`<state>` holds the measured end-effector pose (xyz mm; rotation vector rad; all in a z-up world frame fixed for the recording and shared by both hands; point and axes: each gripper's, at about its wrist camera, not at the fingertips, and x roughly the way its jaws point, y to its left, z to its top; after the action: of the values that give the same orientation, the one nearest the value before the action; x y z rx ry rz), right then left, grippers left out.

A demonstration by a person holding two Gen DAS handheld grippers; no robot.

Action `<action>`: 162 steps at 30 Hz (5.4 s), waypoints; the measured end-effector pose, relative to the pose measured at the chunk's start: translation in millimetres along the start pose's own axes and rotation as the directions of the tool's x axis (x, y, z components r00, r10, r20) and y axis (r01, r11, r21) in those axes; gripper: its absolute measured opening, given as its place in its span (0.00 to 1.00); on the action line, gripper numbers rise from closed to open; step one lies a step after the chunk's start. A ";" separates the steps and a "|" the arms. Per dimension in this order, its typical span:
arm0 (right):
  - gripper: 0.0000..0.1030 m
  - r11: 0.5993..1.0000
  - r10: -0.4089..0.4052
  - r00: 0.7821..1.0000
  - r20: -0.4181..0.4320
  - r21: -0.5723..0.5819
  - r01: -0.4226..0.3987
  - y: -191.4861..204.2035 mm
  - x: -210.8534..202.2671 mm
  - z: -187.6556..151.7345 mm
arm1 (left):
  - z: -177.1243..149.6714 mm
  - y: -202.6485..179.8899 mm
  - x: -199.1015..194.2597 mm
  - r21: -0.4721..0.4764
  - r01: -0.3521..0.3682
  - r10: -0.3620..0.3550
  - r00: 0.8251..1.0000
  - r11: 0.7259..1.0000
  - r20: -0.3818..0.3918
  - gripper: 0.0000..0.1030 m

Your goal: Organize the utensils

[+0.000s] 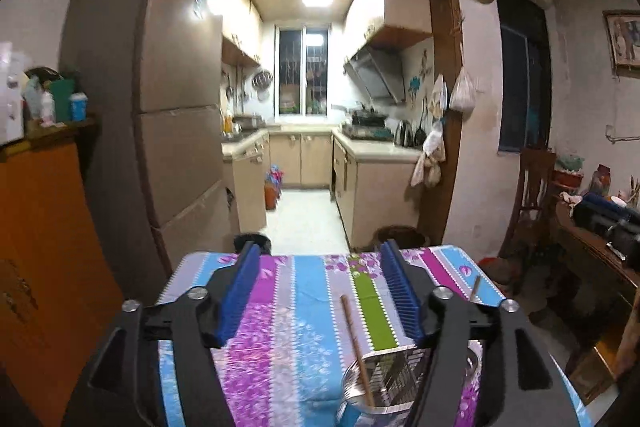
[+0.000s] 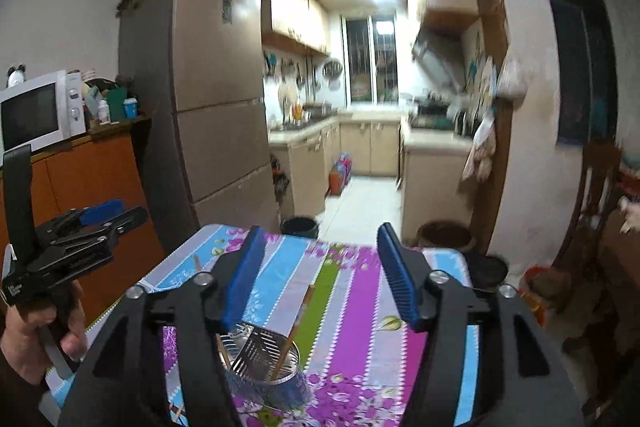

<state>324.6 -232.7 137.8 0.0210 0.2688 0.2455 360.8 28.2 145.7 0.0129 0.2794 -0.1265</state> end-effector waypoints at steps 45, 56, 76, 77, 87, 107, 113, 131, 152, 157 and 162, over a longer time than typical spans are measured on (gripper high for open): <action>0.06 0.999 0.042 0.968 -0.248 0.013 -0.040 99.9 -142.3 -354.0 | -351.7 -21.9 -216.9 0.090 0.089 -0.071 0.981 0.992 -0.178 0.67; 0.06 0.996 0.089 0.971 -0.224 0.014 -0.088 94.3 -139.5 -356.6 | -365.2 -36.6 -212.4 0.104 0.089 -0.069 0.981 0.991 -0.181 0.49; 0.07 0.997 0.071 0.975 -0.209 -0.022 -0.077 98.9 -141.9 -359.4 | -377.8 -28.9 -213.3 0.115 -0.026 0.042 0.989 0.993 -0.141 0.15; 0.07 0.997 0.071 0.975 -0.209 -0.021 -0.077 98.7 -142.1 -359.7 | -379.0 -29.6 -213.8 0.115 -0.032 0.047 0.990 0.993 -0.133 0.15; 0.07 0.997 0.043 0.983 -0.181 -0.055 -0.054 104.1 -146.7 -363.2 | -384.5 -27.6 -215.0 0.104 -0.029 0.038 0.995 0.994 -0.087 0.13; 0.05 0.995 0.049 0.999 0.019 -0.088 -0.047 88.1 -188.1 -277.7 | -286.3 -25.1 -256.0 0.121 -0.027 0.010 0.990 0.992 0.142 0.08; 0.05 0.988 0.071 0.995 0.065 -0.141 -0.061 85.7 -181.3 -225.1 | -232.3 -21.7 -244.1 0.121 -0.021 -0.004 0.978 0.992 0.207 0.08; 0.05 0.996 0.056 0.993 -0.106 -0.069 -0.064 87.4 -192.3 -318.1 | -360.2 51.0 -239.3 0.033 -0.117 0.119 0.991 0.993 -0.054 0.53; 0.05 0.995 0.080 0.985 -0.156 -0.045 -0.088 81.8 -164.5 -369.4 | -391.7 41.6 -231.7 0.079 -0.076 0.078 0.996 0.994 -0.031 0.22; 0.07 0.992 0.111 0.982 -0.151 -0.045 -0.119 80.4 -159.6 -369.8 | -395.5 44.2 -236.0 0.069 -0.098 0.099 0.995 0.993 -0.008 0.31; 0.05 0.994 0.096 0.984 -0.152 -0.028 -0.101 82.2 -158.1 -368.9 | -395.9 32.5 -237.0 0.101 -0.095 0.096 0.995 0.990 -0.013 0.07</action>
<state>59.4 -195.9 -172.4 -0.0199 0.4144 0.3513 30.3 101.4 -169.6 0.1267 0.2896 -0.0450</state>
